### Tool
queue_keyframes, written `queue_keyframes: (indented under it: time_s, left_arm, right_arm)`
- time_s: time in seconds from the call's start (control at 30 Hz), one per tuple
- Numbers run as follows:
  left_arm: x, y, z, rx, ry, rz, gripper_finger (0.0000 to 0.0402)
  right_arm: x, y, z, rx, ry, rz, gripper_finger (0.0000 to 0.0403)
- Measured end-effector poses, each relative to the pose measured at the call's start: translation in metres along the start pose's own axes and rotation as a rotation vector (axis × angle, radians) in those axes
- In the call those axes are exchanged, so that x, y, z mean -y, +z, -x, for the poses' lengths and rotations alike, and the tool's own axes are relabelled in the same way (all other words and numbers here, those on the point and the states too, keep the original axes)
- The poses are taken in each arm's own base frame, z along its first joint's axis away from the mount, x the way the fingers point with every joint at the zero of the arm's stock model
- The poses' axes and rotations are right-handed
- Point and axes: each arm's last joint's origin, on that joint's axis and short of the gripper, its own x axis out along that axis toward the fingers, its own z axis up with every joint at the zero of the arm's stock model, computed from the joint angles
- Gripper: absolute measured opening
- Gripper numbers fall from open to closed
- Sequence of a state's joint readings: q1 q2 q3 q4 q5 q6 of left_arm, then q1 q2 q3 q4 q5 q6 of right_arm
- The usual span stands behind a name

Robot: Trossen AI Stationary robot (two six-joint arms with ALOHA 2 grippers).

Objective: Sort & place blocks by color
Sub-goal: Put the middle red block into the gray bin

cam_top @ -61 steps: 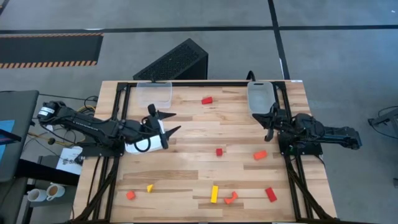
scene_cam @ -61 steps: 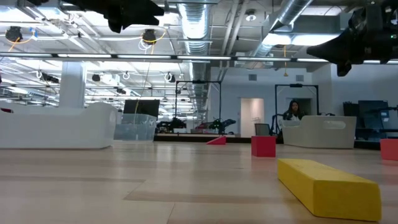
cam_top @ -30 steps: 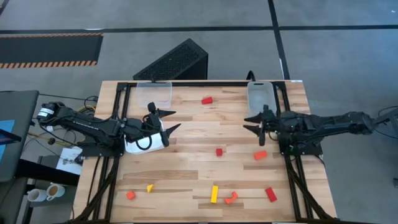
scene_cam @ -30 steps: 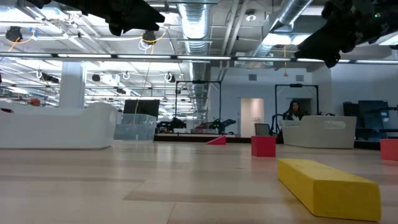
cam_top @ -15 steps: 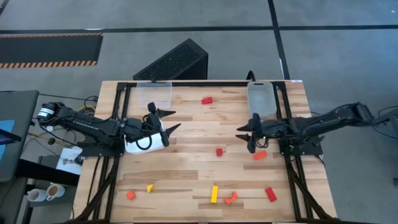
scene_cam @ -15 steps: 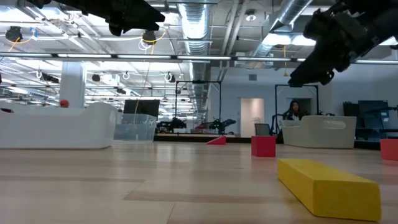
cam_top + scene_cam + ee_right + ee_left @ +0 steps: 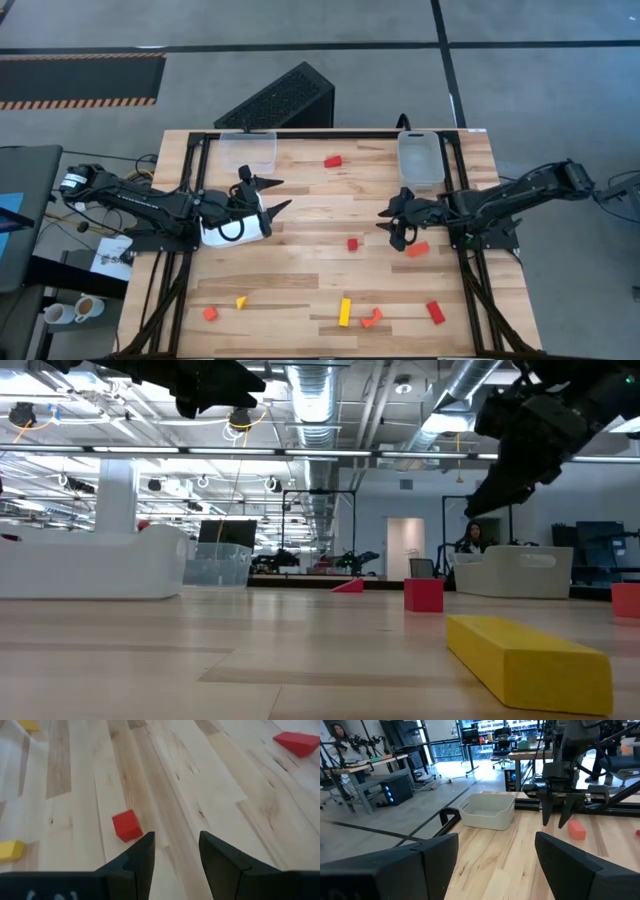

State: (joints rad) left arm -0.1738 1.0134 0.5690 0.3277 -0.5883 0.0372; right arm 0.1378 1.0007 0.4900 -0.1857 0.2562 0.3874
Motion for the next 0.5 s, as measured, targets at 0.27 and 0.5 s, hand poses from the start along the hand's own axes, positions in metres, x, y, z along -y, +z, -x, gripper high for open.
queue_keyframes:
  time_s: [0.27, 0.5]
  left_arm:
    - [0.002, -0.001, 0.0, -0.006, -0.037, 0.043, 0.0251]
    - [0.001, -0.002, 0.0, -0.019, -0.035, 0.051, 0.0251]
  right_arm:
    - [0.001, 0.003, -0.015, -0.072, -0.001, -0.009, 0.0192]
    - [-0.001, -0.005, -0.036, -0.154, 0.029, -0.013, 0.024]
